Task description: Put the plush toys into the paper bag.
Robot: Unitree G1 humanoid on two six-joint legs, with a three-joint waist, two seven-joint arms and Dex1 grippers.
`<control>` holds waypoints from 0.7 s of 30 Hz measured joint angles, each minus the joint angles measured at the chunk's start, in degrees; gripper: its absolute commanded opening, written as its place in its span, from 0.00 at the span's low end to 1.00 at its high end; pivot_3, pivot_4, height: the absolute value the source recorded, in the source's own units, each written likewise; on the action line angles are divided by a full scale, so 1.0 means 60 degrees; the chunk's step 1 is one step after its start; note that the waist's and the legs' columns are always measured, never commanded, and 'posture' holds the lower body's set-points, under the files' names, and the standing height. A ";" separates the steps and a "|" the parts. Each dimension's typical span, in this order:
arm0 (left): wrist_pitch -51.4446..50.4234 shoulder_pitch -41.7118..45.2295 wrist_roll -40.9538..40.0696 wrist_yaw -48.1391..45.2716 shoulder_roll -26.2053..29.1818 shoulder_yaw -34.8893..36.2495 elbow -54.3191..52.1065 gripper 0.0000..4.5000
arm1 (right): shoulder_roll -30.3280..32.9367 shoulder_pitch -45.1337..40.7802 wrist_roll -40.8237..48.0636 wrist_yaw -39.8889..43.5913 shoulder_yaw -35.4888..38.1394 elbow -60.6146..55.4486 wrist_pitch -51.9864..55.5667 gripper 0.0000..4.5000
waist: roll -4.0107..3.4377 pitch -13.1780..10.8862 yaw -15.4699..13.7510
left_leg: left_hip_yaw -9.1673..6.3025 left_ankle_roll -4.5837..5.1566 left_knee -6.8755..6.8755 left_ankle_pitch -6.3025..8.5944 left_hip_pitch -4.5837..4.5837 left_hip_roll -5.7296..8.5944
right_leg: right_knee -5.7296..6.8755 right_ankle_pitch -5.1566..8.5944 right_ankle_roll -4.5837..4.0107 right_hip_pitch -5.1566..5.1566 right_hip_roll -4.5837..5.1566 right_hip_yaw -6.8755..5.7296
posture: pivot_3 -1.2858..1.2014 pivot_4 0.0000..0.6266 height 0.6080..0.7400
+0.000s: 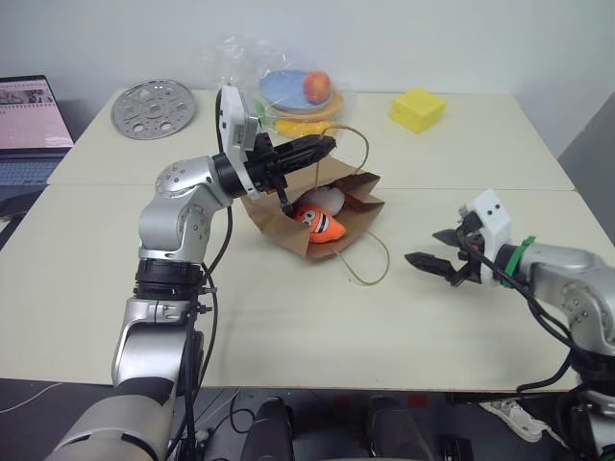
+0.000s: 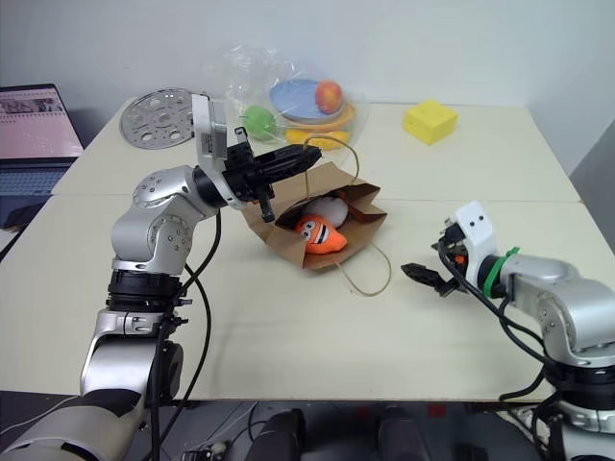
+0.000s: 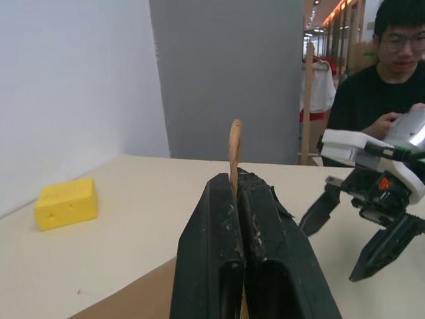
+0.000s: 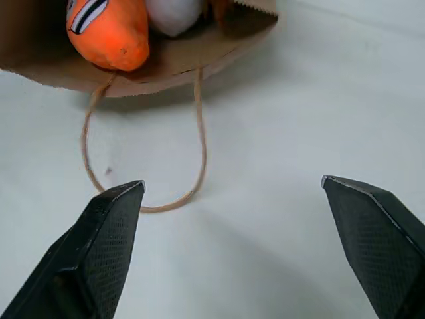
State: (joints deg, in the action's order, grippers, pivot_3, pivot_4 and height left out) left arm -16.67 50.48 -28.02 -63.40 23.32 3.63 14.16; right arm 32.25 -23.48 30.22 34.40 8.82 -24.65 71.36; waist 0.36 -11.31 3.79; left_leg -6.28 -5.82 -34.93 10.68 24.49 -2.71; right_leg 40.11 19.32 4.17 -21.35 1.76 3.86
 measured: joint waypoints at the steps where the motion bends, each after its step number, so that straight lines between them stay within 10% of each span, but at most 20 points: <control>1: 0.0000 0.0000 0.0000 -0.0001 -0.0011 0.0000 0.0000 0.00 | -0.0194 0.0005 0.0038 -0.0135 -0.0050 -0.0001 0.0042 1.00 | 0.0000 0.0000 0.0000 | 0.0001 0.0000 -0.0001 0.0000 0.0000 0.0001 | 0.0000 0.0000 0.0000 0.0000 0.0001 0.0001 | 0.52 0.24 1.00; 13: -0.0005 -0.0017 -0.0002 0.0035 -0.0003 0.0002 -0.0028 0.00 | -0.1408 -0.0074 -0.0735 -0.1417 -0.1276 0.1179 -0.1174 1.00 | 0.0000 0.0000 -0.0087 | -0.0003 -0.0001 0.0002 0.0000 0.0001 0.0001 | -0.0006 0.0000 0.0000 0.0000 0.0001 -0.0004 | 0.52 0.24 1.00; 21: -0.0023 -0.0055 0.0000 0.0064 0.0016 0.0002 -0.0102 0.00 | -0.1307 -0.0075 -0.0588 -0.1358 -0.1233 0.1326 -0.1309 0.47 | 0.0000 0.0000 -0.0086 | -0.0003 0.0000 0.0002 0.0000 0.0001 0.0001 | -0.0005 0.0000 0.0000 0.0001 0.0001 -0.0004 | 0.52 0.24 1.00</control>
State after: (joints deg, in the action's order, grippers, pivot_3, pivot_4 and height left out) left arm -16.81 50.15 -28.03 -63.02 23.42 3.64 13.55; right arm 24.40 -23.93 26.69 26.25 1.42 -16.69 63.51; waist 0.36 -11.31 3.28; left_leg -6.30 -5.82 -34.92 10.68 24.50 -2.71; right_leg 40.08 19.32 4.17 -21.35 1.77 3.84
